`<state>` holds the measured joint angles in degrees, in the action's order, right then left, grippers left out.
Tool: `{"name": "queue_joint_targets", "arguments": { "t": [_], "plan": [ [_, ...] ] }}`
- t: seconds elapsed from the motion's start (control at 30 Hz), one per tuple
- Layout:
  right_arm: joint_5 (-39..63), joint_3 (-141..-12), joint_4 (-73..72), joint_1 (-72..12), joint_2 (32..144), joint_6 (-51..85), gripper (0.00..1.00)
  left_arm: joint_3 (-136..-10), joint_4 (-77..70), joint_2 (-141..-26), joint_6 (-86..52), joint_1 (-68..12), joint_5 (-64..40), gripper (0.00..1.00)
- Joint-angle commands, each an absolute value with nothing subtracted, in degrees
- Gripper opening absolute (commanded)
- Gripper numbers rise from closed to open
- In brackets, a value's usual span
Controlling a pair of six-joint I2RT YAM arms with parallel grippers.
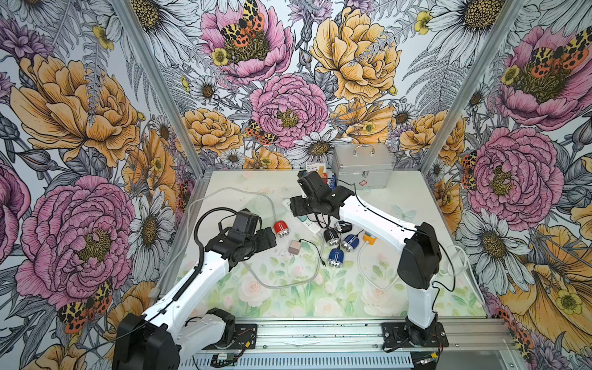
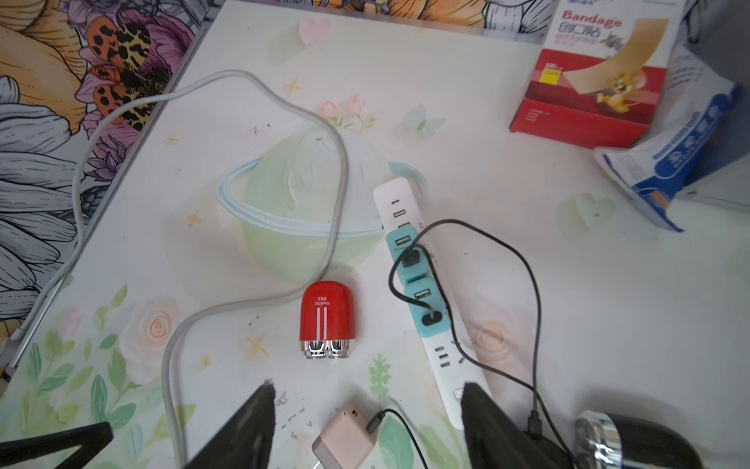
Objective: Unplug the electric shaver
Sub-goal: Place the electric shaver at the center of the board, then move the plug to the center of the board.
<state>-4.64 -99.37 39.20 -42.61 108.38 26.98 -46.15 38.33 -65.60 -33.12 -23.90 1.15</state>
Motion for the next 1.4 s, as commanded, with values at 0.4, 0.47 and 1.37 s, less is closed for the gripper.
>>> {"name": "queue_joint_targets", "arguments": {
  "t": [0.4, 0.47, 1.37],
  "plan": [
    [-9.68, -71.37, 37.79, -32.26, 85.16, 30.23, 0.73, -66.41, 34.36, -101.51, -18.09, -31.37, -5.46, 0.86],
    [-9.2, -70.2, 37.79, -31.2, 84.26, 30.14, 0.72, -67.35, 34.44, -103.42, -17.47, -31.69, -6.97, 0.84],
    [-0.76, -70.31, 34.11, -25.14, 88.28, 27.6, 0.69, -60.8, 39.68, -101.71, -22.08, -34.08, 1.02, 0.38]
  ]
}}
